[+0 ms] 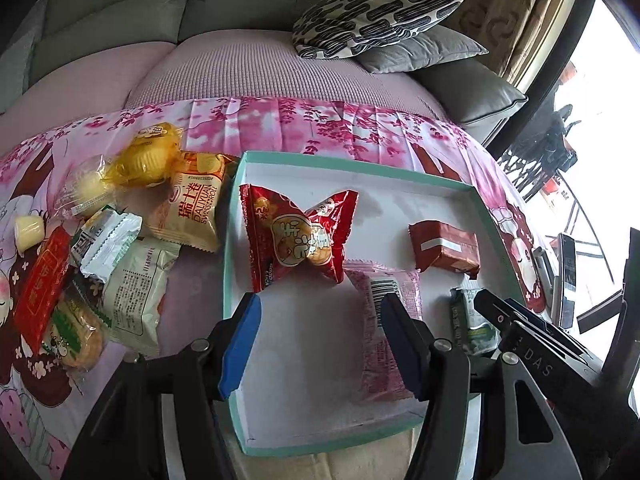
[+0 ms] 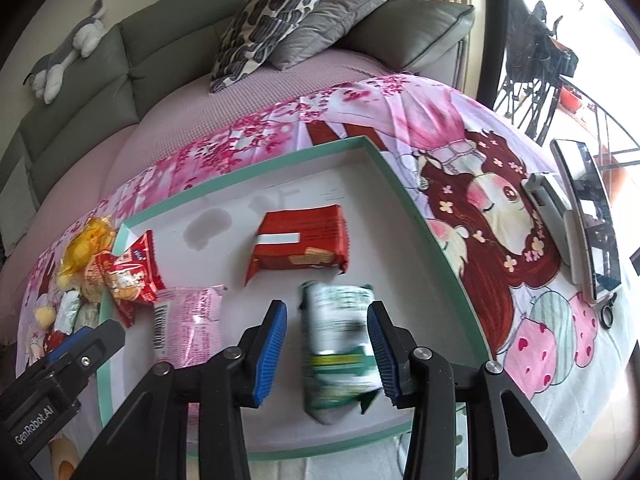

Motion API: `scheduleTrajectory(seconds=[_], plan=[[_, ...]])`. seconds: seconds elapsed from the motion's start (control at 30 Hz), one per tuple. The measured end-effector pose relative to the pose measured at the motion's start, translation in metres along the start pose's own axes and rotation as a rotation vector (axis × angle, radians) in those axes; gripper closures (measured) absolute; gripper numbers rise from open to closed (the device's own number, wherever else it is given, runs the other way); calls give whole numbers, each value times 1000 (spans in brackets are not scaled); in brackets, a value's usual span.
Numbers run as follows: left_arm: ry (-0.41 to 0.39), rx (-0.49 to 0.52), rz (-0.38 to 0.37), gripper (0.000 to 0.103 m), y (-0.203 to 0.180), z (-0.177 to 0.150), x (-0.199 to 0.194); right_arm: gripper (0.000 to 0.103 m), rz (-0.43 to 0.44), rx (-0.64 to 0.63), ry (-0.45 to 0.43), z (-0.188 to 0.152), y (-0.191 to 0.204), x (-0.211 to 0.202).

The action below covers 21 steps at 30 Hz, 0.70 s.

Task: Organize snacks
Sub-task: 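Open the left tool to drop the pink bag in the tray while the right tool drops the green pack, then move both open tools back from the tray to the snack pile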

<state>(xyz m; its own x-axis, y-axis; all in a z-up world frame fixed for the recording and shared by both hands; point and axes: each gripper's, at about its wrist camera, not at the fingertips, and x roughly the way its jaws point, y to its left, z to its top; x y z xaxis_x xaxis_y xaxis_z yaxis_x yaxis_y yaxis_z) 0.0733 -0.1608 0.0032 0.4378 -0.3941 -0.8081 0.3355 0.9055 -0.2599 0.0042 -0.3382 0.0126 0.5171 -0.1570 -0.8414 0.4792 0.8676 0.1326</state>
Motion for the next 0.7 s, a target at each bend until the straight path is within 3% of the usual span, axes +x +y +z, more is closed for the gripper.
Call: scheduleTrajectory(seconds=[0.23,0.57,0.6,0.63,0.7], plan=[[-2,-18,16,40,7,0,-2,57,9,-14,5,-1,6,0],[-3,-88,107,40,40,1,-6,57,24,-30,9,-4,17,1],[-4,-96,113,37,43,1,-7,58,28,-33,9,-4,19,1],[-6,-104,120,27,46,1,-8,57,32,-37,10,-5,22,0],[-19,-123,142,15,54,1,-10,57,41,-44,11,-5,27,1]])
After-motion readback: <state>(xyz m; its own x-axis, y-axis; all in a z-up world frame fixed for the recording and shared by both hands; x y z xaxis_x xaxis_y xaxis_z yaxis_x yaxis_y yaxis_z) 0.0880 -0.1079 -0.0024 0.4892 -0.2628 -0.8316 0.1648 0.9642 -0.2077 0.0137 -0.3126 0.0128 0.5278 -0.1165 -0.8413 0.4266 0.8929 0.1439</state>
